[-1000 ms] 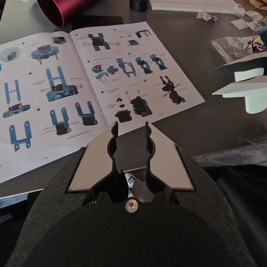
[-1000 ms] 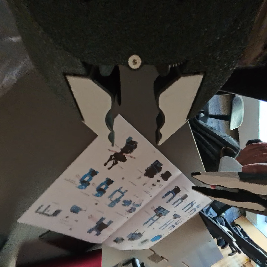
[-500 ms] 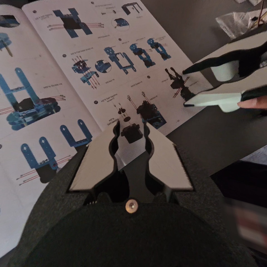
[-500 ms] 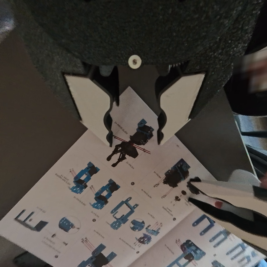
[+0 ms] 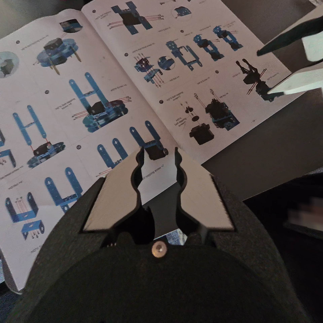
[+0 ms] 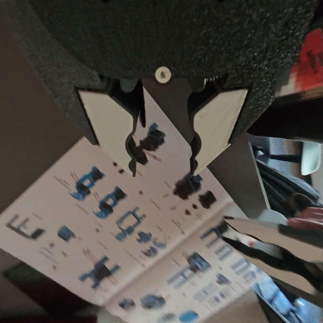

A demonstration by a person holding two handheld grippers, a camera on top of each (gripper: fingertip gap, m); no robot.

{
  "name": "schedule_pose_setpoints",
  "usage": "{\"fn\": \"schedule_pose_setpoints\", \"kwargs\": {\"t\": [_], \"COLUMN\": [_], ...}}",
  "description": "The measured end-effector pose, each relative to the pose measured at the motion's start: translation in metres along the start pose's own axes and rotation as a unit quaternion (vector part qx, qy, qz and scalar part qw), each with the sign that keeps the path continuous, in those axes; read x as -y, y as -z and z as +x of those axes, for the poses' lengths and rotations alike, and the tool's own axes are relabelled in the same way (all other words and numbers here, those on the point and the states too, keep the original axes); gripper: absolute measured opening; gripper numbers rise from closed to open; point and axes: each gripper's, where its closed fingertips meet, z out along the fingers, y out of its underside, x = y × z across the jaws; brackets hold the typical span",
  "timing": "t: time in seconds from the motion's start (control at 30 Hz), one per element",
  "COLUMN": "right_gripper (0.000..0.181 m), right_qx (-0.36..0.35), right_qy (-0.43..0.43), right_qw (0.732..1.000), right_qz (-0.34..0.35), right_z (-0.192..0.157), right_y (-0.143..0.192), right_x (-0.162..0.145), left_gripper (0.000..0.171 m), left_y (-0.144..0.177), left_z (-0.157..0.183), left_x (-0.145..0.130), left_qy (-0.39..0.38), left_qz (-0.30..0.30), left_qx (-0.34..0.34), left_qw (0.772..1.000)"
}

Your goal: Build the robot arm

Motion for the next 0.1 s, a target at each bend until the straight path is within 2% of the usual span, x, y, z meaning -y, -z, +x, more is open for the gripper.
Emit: {"fn": "schedule_pose_setpoints", "kwargs": {"t": [0.1], "right_gripper": [0.068], "right_qx": [0.02], "right_qy": [0.041], "right_qw": [0.998], "right_qz": [-0.033], "right_z": [-0.017], "right_y": [-0.021], "right_x": [-0.003], "left_gripper": [0.035], "left_y": [-0.006], "left_z": [-0.001], "left_x": [-0.006], "left_qy": [-0.001], "left_qz": [-0.008], "left_qx": [0.005], "left_qw": [1.0]}}
